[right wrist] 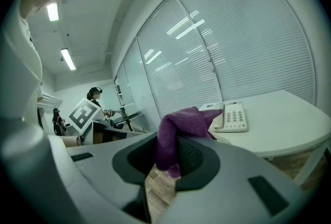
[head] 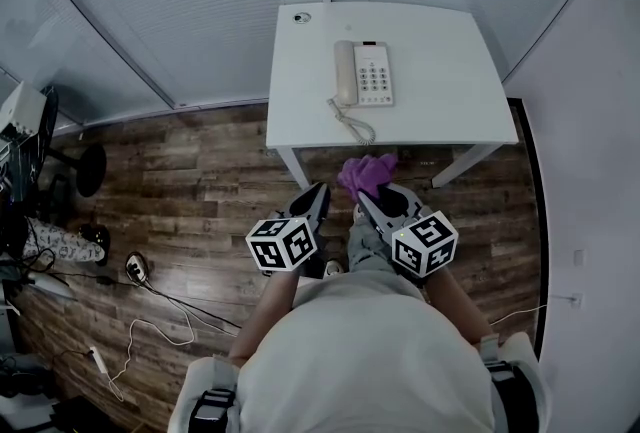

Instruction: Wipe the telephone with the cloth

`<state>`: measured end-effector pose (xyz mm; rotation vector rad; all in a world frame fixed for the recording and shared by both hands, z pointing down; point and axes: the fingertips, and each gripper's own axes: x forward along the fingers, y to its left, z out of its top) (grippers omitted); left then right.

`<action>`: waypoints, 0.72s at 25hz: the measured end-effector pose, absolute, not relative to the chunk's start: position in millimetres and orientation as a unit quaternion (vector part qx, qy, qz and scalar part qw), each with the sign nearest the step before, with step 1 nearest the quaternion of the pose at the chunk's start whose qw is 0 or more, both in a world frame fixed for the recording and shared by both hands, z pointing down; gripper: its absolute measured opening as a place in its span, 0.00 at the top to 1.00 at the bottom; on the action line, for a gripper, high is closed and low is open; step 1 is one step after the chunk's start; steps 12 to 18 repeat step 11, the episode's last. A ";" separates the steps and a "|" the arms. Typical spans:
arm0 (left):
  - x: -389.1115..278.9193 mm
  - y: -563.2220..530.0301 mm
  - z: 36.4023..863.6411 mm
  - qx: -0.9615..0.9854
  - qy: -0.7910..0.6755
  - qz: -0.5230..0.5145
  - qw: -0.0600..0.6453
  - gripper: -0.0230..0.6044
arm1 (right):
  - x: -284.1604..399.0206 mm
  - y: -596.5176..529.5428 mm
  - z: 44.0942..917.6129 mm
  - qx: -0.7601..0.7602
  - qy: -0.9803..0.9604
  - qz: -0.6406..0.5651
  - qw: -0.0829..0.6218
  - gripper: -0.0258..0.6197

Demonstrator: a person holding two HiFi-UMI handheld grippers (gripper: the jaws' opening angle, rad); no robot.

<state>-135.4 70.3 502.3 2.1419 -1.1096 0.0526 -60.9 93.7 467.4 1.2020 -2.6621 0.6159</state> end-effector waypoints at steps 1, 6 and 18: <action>-136.5 70.3 502.1 0.829 -0.430 0.019 0.358 0.93 | -61.0 93.7 467.2 0.401 -0.889 0.205 0.079 0.81; -140.5 68.9 503.4 0.827 -0.432 0.018 0.360 0.93 | -61.0 90.2 467.3 0.404 -0.888 0.205 0.076 0.81; -144.0 72.2 504.9 0.824 -0.434 0.019 0.364 0.93 | -62.7 94.3 465.8 0.404 -0.888 0.204 0.078 0.81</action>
